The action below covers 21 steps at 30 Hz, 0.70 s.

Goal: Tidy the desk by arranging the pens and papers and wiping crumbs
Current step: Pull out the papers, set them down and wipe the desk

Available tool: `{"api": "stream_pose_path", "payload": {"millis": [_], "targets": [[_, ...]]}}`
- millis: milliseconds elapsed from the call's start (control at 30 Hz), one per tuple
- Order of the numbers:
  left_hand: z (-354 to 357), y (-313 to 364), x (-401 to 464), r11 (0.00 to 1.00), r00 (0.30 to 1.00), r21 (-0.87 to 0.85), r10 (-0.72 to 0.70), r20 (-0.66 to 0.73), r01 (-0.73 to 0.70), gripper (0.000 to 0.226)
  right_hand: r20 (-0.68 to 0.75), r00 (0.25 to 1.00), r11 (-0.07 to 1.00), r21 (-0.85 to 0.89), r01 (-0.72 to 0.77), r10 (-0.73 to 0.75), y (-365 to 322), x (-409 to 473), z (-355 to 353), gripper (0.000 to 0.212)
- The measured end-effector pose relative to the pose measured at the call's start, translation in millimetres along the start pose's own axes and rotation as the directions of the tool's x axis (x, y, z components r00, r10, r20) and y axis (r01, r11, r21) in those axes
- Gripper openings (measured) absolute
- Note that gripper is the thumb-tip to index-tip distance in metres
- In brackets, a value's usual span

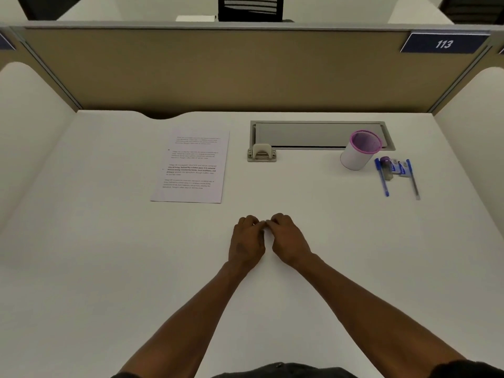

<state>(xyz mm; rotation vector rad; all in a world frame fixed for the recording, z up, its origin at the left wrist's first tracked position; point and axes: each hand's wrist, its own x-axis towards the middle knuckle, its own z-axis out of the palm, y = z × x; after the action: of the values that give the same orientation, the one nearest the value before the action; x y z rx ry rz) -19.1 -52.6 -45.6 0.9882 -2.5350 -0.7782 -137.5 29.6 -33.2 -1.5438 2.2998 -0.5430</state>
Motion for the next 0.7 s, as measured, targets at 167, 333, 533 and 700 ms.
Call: {"api": "stream_pose_path", "payload": {"millis": [167, 333, 533, 700], "targets": [[-3.8, -8.4, -1.8, 0.991, 0.993, -0.103, -0.09, -0.07, 0.083, 0.031, -0.051, 0.988, 0.989, 0.044, -0.142, 0.145, 6.9, 1.7, -11.7, 0.041], [-5.1, -12.2, -3.1, 0.993, 0.994, -0.05, -0.106, -0.036, 0.104, 0.026, 0.055, 0.996, 0.996, -0.055, -0.068, 0.071, 0.4, 6.4, -8.1, 0.025], [-6.2, -8.0, 7.1, 0.988, 0.992, -0.095, -0.122, 0.01, 0.123, 0.018, 0.039, 0.997, 0.998, -0.017, -0.06, 0.061, -10.2, 18.2, -7.0, 0.012], [-5.9, -10.3, 12.4, 0.989, 0.993, -0.123, -0.075, 0.086, 0.085, 0.016, 0.08, 0.993, 0.995, -0.059, -0.08, 0.084, -6.2, 19.1, -8.5, 0.021]]}}
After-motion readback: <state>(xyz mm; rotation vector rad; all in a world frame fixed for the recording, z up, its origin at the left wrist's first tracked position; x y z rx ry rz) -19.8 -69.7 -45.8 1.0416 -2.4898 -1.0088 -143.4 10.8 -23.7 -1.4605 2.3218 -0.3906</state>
